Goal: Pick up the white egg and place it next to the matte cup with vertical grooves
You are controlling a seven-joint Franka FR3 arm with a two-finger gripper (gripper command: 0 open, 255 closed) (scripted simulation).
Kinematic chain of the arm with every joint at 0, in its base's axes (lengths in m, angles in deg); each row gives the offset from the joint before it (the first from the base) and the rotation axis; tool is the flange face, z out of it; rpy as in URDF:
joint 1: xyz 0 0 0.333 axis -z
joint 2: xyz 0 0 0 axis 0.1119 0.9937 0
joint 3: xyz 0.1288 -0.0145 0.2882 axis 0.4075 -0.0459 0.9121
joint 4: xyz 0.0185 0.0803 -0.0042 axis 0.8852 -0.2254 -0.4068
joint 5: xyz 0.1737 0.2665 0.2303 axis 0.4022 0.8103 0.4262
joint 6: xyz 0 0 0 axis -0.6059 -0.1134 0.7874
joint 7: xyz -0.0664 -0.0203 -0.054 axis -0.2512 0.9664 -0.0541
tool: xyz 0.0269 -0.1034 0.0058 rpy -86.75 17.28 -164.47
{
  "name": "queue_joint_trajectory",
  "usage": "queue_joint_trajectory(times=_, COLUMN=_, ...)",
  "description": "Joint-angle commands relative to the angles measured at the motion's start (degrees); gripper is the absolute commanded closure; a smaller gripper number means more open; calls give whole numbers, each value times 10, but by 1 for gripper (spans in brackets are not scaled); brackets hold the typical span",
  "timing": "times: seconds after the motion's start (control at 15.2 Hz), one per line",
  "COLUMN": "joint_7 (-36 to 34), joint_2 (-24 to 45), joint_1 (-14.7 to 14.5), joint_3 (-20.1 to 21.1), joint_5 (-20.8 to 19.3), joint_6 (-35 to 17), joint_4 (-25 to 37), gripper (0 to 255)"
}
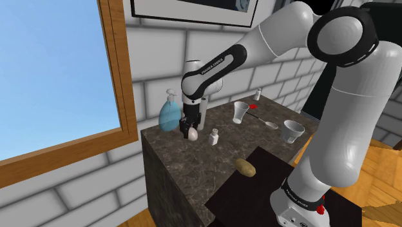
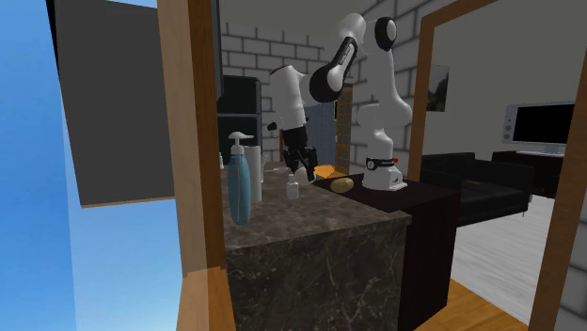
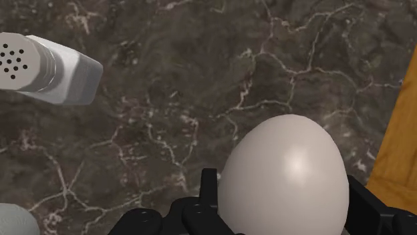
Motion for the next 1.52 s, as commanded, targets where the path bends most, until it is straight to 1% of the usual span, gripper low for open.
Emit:
queue_joint_trajectory(times=0.0, joint_7=-1, joint_2=-13, joint_1=1, joint_3=-1, joint_5=-1, joint_6=18, joint_4=5, gripper=255)
queue_joint_trajectory(times=0.99, joint_7=-13, joint_2=-77, joint_1=2, joint_3=-2, joint_5=-5, joint_6=120, joint_4=44, gripper=255)
queue_joint_trajectory(times=1.45, joint_7=74, joint_2=-126, joint_1=51, joint_3=-49, joint_5=-22, joint_6=120, joint_4=-16, gripper=255)
